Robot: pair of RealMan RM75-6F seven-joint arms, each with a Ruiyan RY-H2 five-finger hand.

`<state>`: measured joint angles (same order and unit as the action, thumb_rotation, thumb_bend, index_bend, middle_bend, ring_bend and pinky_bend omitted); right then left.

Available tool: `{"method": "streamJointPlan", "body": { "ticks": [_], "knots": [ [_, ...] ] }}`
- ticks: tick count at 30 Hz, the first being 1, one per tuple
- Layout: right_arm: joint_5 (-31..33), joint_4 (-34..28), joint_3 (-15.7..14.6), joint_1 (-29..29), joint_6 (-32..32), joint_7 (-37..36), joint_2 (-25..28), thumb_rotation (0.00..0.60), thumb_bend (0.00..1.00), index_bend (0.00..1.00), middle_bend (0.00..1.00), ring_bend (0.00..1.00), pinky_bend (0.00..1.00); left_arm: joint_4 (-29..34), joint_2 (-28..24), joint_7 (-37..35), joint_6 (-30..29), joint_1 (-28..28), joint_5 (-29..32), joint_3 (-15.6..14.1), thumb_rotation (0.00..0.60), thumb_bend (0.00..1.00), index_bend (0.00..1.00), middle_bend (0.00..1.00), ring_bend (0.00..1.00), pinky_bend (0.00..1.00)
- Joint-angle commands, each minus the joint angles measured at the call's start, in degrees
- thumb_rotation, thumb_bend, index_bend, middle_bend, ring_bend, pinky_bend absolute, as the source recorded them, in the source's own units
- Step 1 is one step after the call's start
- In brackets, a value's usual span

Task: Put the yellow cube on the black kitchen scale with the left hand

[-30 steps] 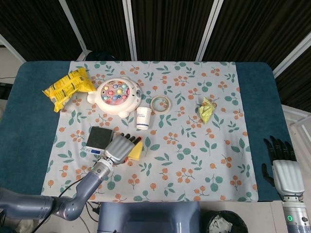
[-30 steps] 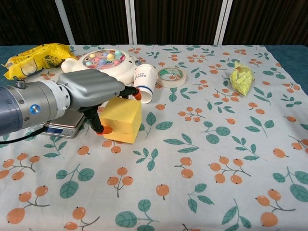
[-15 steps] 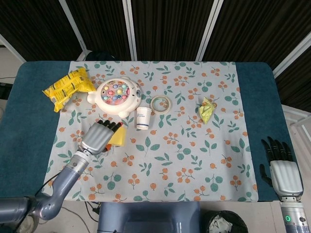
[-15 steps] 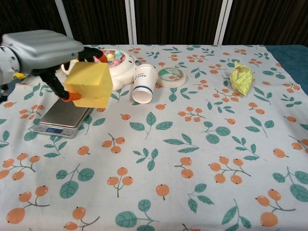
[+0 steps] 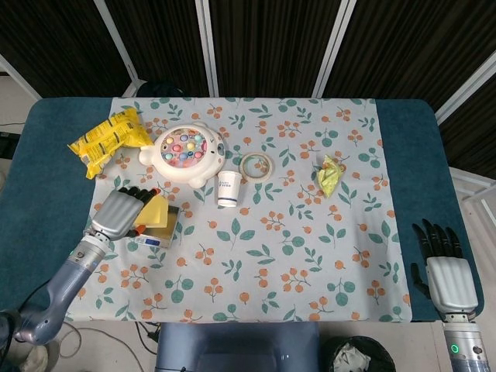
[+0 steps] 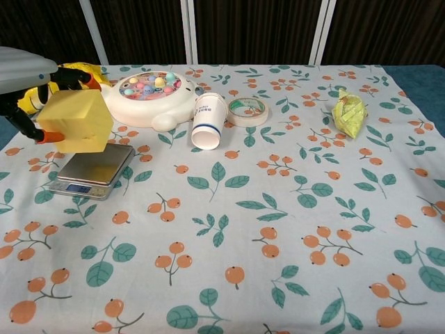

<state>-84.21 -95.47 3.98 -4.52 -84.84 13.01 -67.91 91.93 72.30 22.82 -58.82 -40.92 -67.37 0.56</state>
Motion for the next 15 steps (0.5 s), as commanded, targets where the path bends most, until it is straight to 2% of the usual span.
{"method": "streamJointPlan", "body": {
  "ticks": [1,15],
  "knots": [
    [-0.05,-0.04,0.07,0.05,-0.18,-0.10,0.06,0.600,0.58,0.00,0.00,0.00,0.00,-2.70,1.35,-1.72,1.41,0.24,-1.13,-0.34,0.600,0.33,0.18,0.36,0.26,0.37],
    [-0.19,0.16,0.04,0.04,-0.15,-0.63,0.11,0.600,0.58,0.00,0.00,0.00,0.00,-6.98,3.77,-4.97,4.27,-0.08,-4.23,-0.54,0.600,0.33,0.18,0.34,0.24,0.36]
  ]
}}
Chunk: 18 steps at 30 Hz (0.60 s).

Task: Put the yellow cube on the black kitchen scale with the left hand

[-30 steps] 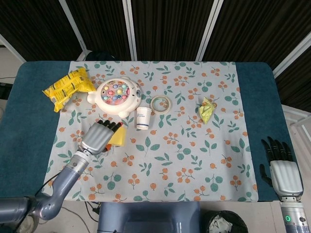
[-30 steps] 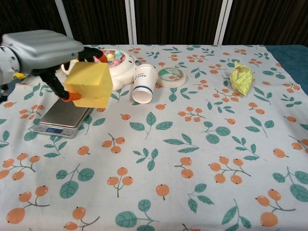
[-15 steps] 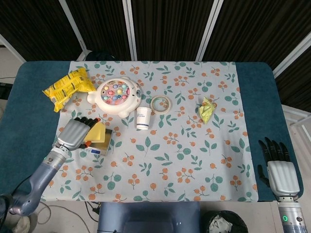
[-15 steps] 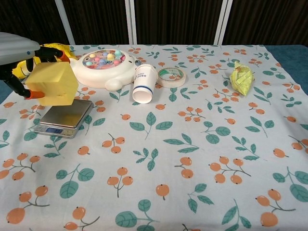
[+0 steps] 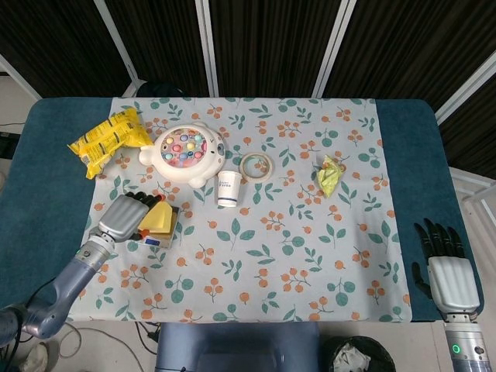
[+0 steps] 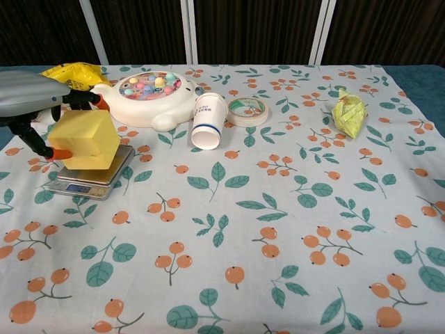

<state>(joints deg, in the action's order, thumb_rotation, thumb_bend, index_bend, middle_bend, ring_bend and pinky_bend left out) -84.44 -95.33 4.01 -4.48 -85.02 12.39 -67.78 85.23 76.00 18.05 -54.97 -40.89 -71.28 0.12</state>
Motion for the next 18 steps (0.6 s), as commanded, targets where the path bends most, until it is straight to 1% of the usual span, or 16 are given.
{"method": "streamJointPlan", "body": {
  "ticks": [1,14,18],
  "knots": [
    [0.11,0.03,0.02,0.00,0.04,-0.02,-0.02,0.600,0.58,0.00,0.00,0.00,0.00,-0.48,0.12,-0.34,0.72,-0.13,-0.49,-0.14,0.600,0.33,0.18,0.34,0.24,0.36],
    [0.36,0.17,0.07,-0.10,0.30,0.11,-0.21,0.600,0.58,0.00,0.00,0.00,0.00,-2.03,0.66,0.10,1.38,-0.29,-1.29,0.37,0.600,0.32,0.18,0.33,0.23,0.35],
    [0.39,0.15,0.05,-0.11,0.33,0.17,-0.23,0.600,0.58,0.00,0.00,0.00,0.00,-2.26,0.64,0.48,1.89,-0.26,-1.07,0.37,0.600,0.29,0.17,0.30,0.21,0.34]
  ]
}}
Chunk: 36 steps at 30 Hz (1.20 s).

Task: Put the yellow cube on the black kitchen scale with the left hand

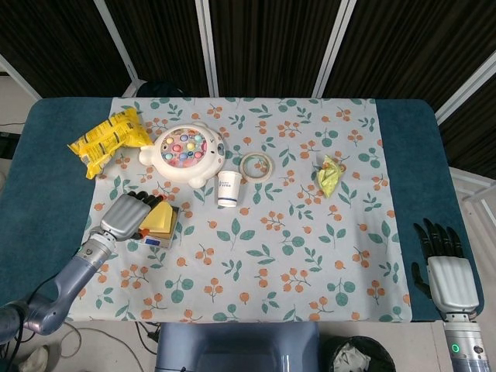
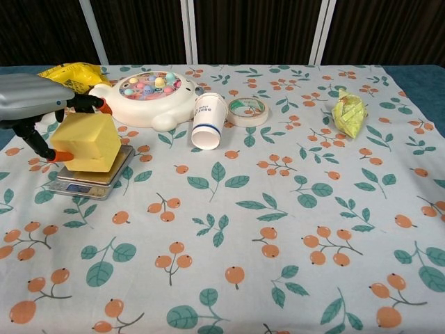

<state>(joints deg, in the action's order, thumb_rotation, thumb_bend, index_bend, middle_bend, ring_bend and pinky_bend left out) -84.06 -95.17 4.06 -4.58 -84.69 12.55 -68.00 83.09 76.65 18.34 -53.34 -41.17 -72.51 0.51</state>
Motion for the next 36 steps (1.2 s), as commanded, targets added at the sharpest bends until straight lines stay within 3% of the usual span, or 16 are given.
{"method": "streamJointPlan", "body": {
  "ticks": [1,6,11,19,28,36],
  "knots": [
    [0.02,-0.01,0.01,0.01,-0.02,0.03,0.00,0.600,0.58,0.00,0.00,0.00,0.00,-0.20,-0.04,0.38,0.45,0.02,0.32,-0.03,0.600,0.28,0.17,0.29,0.20,0.33],
    [0.09,-0.03,0.06,0.04,-0.10,0.05,0.00,0.600,0.58,0.00,0.00,0.00,0.00,-0.38,-0.15,1.86,1.45,-0.08,1.38,-0.05,0.600,0.17,0.11,0.18,0.10,0.24],
    [0.16,-0.08,0.08,0.04,-0.10,0.14,-0.01,0.600,0.58,0.00,0.00,0.00,0.00,0.85,-0.62,3.82,2.21,-0.26,2.86,0.22,0.600,0.13,0.08,0.05,0.00,0.17],
    [0.29,-0.20,0.12,0.09,-0.13,0.14,0.06,0.600,0.58,0.00,0.00,0.00,0.00,4.83,-2.52,3.96,-0.23,0.55,2.31,1.17,0.600,0.13,0.07,0.02,0.00,0.17],
    [0.32,-0.29,0.22,0.31,-0.53,-0.33,0.47,0.600,0.58,0.00,0.00,0.00,0.00,12.55,-9.05,1.97,-20.24,9.81,-4.57,1.97,0.600,0.13,0.06,0.02,0.00,0.15],
    [-0.48,-0.47,-0.08,0.28,-0.64,-0.17,0.40,0.600,0.58,0.00,0.00,0.00,0.00,12.00,-14.86,-8.21,-30.50,20.20,-9.49,-2.54,0.600,0.13,0.05,0.02,0.00,0.13]
  ]
}}
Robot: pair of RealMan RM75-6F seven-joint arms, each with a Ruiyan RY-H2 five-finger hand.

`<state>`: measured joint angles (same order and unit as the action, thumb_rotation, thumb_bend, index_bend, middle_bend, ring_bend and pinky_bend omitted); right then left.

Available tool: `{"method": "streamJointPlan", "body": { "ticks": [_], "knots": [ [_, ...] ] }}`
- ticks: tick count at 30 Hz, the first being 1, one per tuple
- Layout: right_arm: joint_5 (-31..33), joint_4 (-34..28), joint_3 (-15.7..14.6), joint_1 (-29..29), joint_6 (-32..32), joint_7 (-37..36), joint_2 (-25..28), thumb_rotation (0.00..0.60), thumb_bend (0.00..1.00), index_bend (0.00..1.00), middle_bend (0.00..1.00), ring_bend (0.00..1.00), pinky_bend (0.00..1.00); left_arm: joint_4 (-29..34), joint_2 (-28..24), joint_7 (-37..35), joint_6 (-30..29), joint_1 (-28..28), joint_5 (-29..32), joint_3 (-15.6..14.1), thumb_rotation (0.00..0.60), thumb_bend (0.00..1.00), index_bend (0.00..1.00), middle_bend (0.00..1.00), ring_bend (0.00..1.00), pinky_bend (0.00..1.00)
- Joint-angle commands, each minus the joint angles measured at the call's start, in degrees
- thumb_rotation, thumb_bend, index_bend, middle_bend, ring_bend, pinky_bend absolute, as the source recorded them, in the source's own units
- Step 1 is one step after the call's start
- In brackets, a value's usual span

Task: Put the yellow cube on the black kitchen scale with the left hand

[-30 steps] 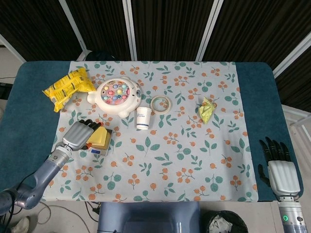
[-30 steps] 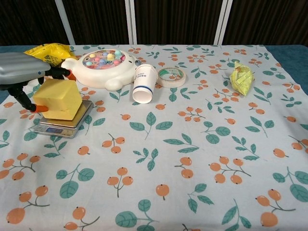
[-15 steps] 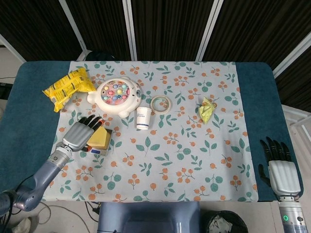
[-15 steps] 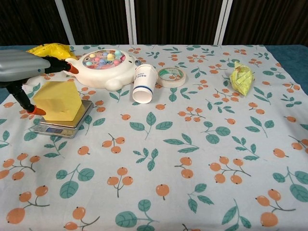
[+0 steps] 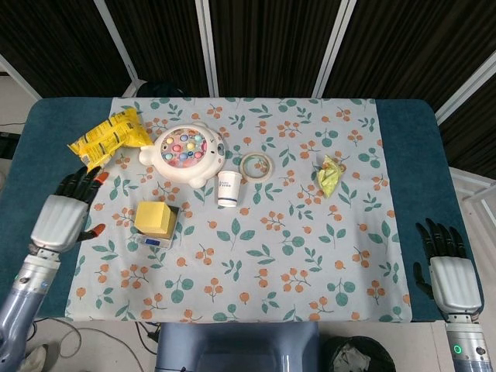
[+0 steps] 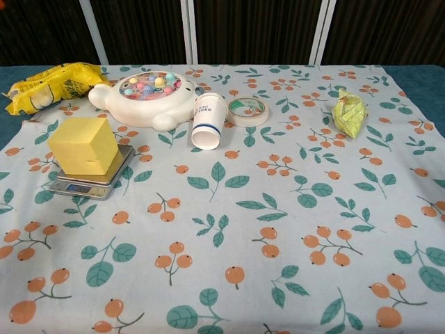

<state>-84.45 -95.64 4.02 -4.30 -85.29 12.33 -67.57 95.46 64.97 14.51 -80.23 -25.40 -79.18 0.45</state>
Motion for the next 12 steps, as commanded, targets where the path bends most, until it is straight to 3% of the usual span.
{"method": "streamJointPlan", "body": {
  "ticks": [1,7,12],
  "knots": [
    [-0.22,0.00,-0.09,-0.01,-0.06,0.11,-0.06,0.600,0.58,0.00,0.00,0.00,0.00,-1.15,-3.56,-5.25,-4.43,5.42,-3.38,-2.96,0.600,0.13,0.05,0.02,0.00,0.13],
    [-0.77,0.27,-0.25,-0.09,-0.10,0.21,-0.22,0.600,0.58,0.00,0.00,0.00,0.00,-5.70,-4.31,-11.13,-7.66,10.12,-4.53,-4.30,0.600,0.13,0.05,0.02,0.00,0.13],
    [-0.95,0.47,-0.28,-0.13,-0.11,0.13,-0.28,0.600,0.58,0.00,0.00,0.00,0.00,-9.24,-3.51,-14.40,-6.98,11.38,-5.29,-4.37,0.600,0.13,0.05,0.02,0.00,0.12]
  ]
}}
